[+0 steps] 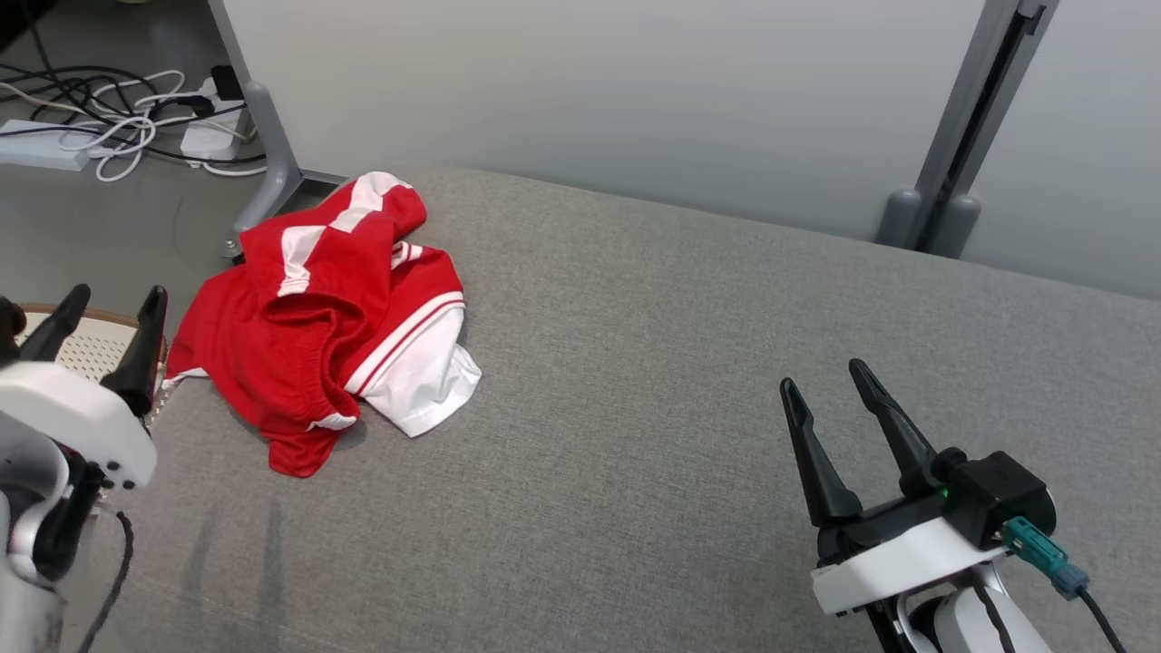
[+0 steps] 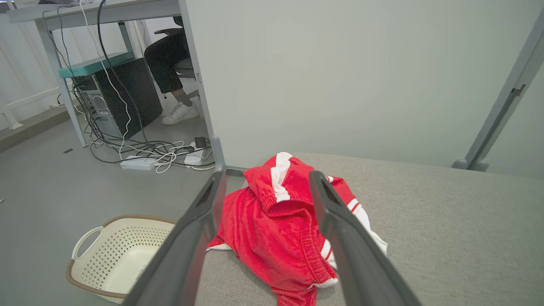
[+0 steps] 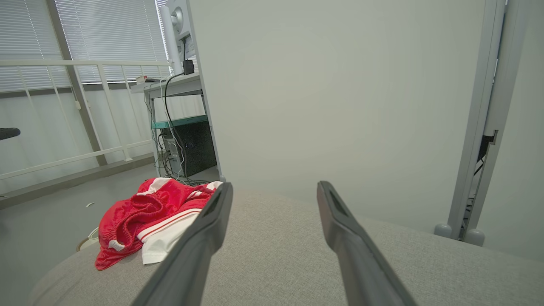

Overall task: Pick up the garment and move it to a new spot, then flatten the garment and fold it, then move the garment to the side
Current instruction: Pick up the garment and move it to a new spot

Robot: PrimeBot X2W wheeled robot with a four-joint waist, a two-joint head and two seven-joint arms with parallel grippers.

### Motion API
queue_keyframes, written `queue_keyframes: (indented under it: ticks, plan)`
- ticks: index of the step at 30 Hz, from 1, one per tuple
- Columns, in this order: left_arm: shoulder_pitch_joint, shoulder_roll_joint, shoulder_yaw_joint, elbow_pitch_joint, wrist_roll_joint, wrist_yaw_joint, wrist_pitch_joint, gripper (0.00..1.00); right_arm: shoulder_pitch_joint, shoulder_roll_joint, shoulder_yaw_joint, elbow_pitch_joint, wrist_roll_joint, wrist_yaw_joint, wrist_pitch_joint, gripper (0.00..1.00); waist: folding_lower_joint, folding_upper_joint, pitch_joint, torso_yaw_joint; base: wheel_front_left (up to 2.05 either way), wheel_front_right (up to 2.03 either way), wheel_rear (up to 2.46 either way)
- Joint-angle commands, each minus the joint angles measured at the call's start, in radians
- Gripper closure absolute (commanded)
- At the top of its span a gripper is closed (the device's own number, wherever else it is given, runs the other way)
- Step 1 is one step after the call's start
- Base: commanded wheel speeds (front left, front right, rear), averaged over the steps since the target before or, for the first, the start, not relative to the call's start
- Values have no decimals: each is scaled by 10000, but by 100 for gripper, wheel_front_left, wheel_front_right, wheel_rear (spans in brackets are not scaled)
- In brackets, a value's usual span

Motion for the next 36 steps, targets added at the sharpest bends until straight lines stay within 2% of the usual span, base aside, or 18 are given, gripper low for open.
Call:
queue_keyframes:
  ticks: [1, 4, 6, 9, 14, 22, 25, 31, 36]
  plan:
    - [-630, 223, -157, 505, -585, -5, 312, 0, -155, -69, 59, -125, -117, 1, -6, 0, 0, 0, 275, -225, 0, 0, 0]
    - [-1545, 232, -419, 1490, -2057, -7, 1186, 0, -470, -68, 257, -536, -253, 3, -8, 0, 0, 0, 635, -453, 0, 0, 0]
    - [-2108, 731, -603, 2096, -2476, -1, 1560, 0, -612, -78, 498, -847, -364, 1, -5, 0, 0, 0, 935, -638, 0, 0, 0]
    - [-2873, 921, -820, 2958, -3267, -5, 1960, 0, -899, -83, 724, -1342, -580, 1, -5, 0, 0, 0, 1410, -950, 0, 0, 0]
    - [-3935, 1566, -1059, 4295, -4163, -4, 2201, 0, -1306, -69, 841, -1601, -839, 1, -5, 0, 0, 0, 2226, -1557, 0, 0, 0]
    - [-5239, 2295, -1616, 6188, -5118, -5, 2394, 0, -2003, -71, 932, -1832, -1090, 1, -6, 0, 0, 0, 3541, -2486, 0, 0, 0]
    - [-5549, 2410, -1789, 6701, -5478, -5, 2501, 0, -2208, -68, 932, -1980, -1204, 1, -6, 0, 0, 0, 3992, -2735, 0, 0, 0]
    - [-5840, 2895, -2231, 7341, -5769, -5, 2577, 0, -2426, -63, 960, -2149, -1354, 1, -5, 0, 0, 0, 4584, -3034, 0, 0, 0]
    - [-5946, 2942, -2782, 7682, -6143, -5, 3127, 0, -2444, -70, 852, -2176, -1499, 1, -6, 0, 0, 0, 4830, -3125, 0, 0, 0]
